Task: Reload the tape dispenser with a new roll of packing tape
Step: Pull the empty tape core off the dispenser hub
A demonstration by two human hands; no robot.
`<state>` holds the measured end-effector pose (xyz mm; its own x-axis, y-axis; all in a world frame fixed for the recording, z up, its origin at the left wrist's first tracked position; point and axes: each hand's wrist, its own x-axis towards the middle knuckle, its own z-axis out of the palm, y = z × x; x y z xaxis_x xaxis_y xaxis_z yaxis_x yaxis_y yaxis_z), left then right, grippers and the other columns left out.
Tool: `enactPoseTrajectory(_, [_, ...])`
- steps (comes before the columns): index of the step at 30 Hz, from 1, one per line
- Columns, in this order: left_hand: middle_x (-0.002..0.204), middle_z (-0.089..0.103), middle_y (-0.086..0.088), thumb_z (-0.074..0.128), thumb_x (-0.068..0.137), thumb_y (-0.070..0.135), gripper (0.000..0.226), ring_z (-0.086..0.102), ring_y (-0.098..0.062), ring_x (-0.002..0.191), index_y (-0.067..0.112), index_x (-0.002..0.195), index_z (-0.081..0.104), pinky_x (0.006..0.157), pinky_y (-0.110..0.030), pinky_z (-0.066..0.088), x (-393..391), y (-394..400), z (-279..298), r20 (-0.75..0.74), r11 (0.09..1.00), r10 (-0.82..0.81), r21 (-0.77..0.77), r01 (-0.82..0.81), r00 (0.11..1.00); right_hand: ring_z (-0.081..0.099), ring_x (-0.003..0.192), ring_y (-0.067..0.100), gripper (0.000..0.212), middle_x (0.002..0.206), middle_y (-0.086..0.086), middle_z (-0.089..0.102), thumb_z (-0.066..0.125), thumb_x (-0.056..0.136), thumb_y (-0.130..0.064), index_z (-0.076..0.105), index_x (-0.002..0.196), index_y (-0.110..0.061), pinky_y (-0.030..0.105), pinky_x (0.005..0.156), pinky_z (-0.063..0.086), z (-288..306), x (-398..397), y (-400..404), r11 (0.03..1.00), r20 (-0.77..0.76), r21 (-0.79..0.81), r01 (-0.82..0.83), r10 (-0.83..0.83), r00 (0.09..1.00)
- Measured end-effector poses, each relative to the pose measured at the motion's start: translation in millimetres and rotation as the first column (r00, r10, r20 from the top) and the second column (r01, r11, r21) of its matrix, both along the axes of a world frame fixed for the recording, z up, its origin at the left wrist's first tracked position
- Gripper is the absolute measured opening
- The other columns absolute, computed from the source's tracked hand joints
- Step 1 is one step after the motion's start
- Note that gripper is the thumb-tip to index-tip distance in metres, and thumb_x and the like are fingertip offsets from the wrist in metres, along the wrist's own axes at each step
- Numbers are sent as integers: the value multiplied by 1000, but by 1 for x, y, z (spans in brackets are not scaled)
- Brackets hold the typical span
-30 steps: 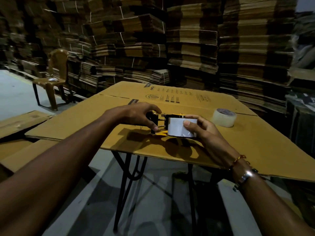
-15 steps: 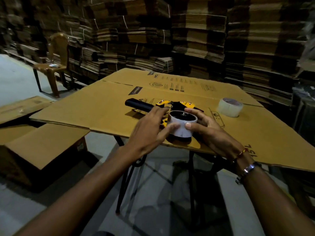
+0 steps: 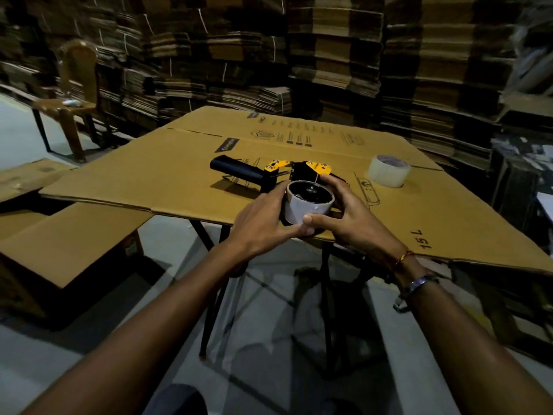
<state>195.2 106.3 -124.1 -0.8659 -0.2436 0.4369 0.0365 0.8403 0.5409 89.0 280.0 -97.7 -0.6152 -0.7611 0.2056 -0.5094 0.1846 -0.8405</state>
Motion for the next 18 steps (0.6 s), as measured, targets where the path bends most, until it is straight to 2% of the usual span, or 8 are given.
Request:
enactPoseTrajectory(3, [138, 57, 2, 75, 69, 67, 99, 56, -22, 119, 33, 148, 27, 90, -43, 52, 2, -2, 4, 48, 1000, -12, -4, 12, 999, 51, 135, 4, 101, 149, -13, 49, 84, 74, -31, 26, 157, -27, 37, 117, 40, 6, -3, 4, 999, 80, -1, -43, 43, 996])
enactPoseTrajectory(6, [142, 56, -1, 73, 73, 65, 99, 57, -27, 121, 32, 152, 22, 95, -41, 47, 3, -6, 7, 127, 996, -8, -85, 19, 992, 51, 135, 4, 104, 149, -15, 49, 81, 75, -26, 21, 159, -28, 37, 118, 39, 11, -6, 6, 994, 157, 23, -104, 99, 983])
enactPoseTrajectory(9, [147, 52, -2, 63, 78, 72, 96, 52, -27, 130, 27, 153, 23, 114, -46, 32, 4, -8, 7, 176, 990, 5, -141, 20, 984, 46, 139, 6, 105, 154, -10, 45, 82, 74, -36, 22, 159, -27, 36, 118, 38, 6, -3, 2, 998, 118, 24, -56, 53, 992])
enactPoseTrajectory(11, [149, 50, -2, 58, 80, 74, 94, 50, -26, 132, 25, 152, 25, 116, -46, 29, 5, -7, 7, 189, 986, 1, -165, 30, 982, 48, 137, 8, 107, 153, -9, 47, 84, 70, -45, 26, 158, -27, 37, 116, 41, 3, 3, -5, 1000, 64, 17, 23, -24, 998])
enactPoseTrajectory(13, [146, 52, -2, 57, 81, 74, 90, 52, -27, 128, 24, 150, 28, 109, -43, 36, 5, -6, 9, 194, 987, 0, -160, 32, 981, 52, 133, 8, 100, 148, -10, 51, 86, 73, -44, 31, 155, -28, 36, 112, 46, -1, 6, -11, 998, 4, -2, 64, -64, 998])
enactPoseTrajectory(15, [144, 53, -3, 58, 82, 71, 86, 53, -27, 125, 23, 148, 31, 102, -42, 40, 6, -5, 10, 195, 987, 0, -156, 31, 981, 55, 128, 7, 94, 145, -10, 52, 86, 78, -36, 33, 155, -25, 28, 105, 50, -3, 4, -15, 996, -18, -27, 81, -82, 996])
enactPoseTrajectory(18, [152, 45, -5, 53, 85, 71, 89, 47, -27, 133, 20, 152, 26, 109, -45, 35, 4, -4, 11, 231, 984, -16, -169, 56, 973, 57, 116, -1, 88, 132, -16, 54, 84, 80, -25, 34, 153, -23, 10, 82, 53, 0, -5, -13, 994, 54, -52, 100, -97, 994])
